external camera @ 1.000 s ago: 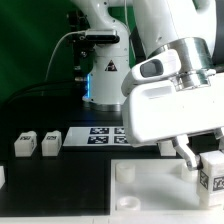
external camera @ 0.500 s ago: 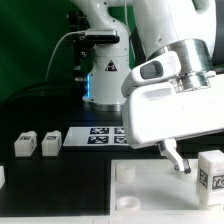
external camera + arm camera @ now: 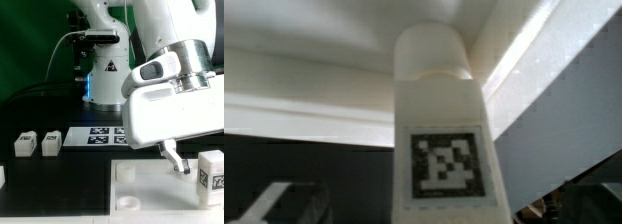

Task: Assemble one leg

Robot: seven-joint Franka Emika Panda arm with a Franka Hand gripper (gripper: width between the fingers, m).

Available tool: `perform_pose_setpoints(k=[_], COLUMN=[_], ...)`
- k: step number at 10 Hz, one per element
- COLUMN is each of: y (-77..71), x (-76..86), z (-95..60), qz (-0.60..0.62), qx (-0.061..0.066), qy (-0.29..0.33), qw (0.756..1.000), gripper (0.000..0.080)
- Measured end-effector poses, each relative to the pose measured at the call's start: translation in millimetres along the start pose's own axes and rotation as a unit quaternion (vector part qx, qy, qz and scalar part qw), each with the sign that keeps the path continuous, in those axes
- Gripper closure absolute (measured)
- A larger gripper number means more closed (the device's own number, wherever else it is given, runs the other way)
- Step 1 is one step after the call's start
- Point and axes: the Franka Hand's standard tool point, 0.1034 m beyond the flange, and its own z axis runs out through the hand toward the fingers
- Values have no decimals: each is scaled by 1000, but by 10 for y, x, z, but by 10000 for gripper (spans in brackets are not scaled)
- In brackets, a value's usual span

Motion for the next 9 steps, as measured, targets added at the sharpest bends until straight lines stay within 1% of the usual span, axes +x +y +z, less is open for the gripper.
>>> perform_pose_setpoints(k=[1, 2, 3, 4, 5, 6, 8, 9], y=[0, -5, -32, 0, -6, -12, -18, -28], x=[0, 43, 118, 189, 160, 192, 174, 174], z=[2, -2, -17, -26, 4, 7, -7, -4], qz=[0, 1, 1, 1, 3, 7, 17, 18], qx=[1, 6, 15, 14, 25, 37, 63, 69], qy=[-2, -17, -42, -40, -72, -113, -213, -236], qw=[1000, 1000, 999, 999, 997, 993, 975, 969], gripper=[150, 150, 150, 150, 150, 150, 150, 150])
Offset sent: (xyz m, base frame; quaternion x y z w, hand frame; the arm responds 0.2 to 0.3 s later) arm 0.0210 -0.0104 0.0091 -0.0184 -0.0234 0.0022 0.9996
